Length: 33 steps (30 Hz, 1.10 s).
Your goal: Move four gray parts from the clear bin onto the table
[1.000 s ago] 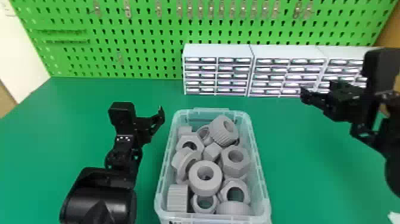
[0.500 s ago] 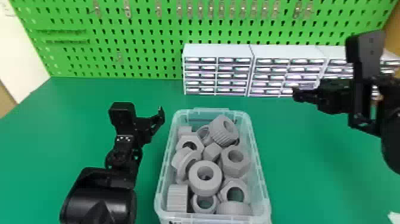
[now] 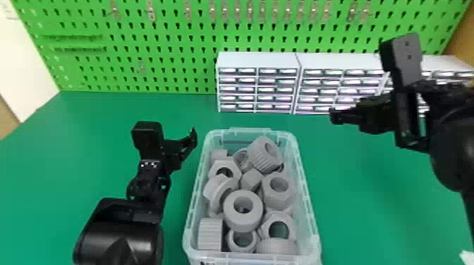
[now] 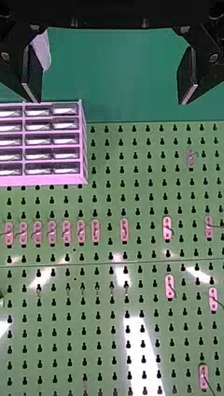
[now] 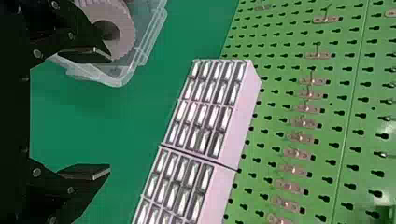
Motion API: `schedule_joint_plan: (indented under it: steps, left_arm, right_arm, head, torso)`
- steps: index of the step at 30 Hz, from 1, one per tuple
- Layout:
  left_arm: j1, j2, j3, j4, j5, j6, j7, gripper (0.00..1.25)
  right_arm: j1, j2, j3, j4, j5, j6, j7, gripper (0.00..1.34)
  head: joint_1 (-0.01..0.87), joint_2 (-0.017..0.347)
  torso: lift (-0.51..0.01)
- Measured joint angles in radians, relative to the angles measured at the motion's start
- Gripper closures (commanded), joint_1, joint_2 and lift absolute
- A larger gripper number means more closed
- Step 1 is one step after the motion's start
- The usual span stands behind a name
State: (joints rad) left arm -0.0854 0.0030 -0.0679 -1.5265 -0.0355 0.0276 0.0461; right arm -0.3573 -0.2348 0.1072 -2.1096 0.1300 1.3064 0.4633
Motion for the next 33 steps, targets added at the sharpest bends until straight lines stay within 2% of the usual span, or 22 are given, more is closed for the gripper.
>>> schedule_joint_plan:
  steps: [16, 33]
  left_arm:
    - [-0.001, 0.0, -0.01, 0.005, 0.004, 0.0, 0.0, 0.18]
    - [-0.003, 0.0, -0.015, 0.005, 0.005, 0.0, 0.0, 0.18]
  right_arm:
    - [-0.066, -0.008, 0.056, 0.108, -0.138, 0.035, 0.0, 0.43]
    - [-0.145, -0.01, 0.15, 0.243, -0.204, 0.061, 0.0, 0.43]
  head:
    - [0.693, 0.072]
    - [0.693, 0.072]
  torso:
    - [-0.052]
    - [-0.052]
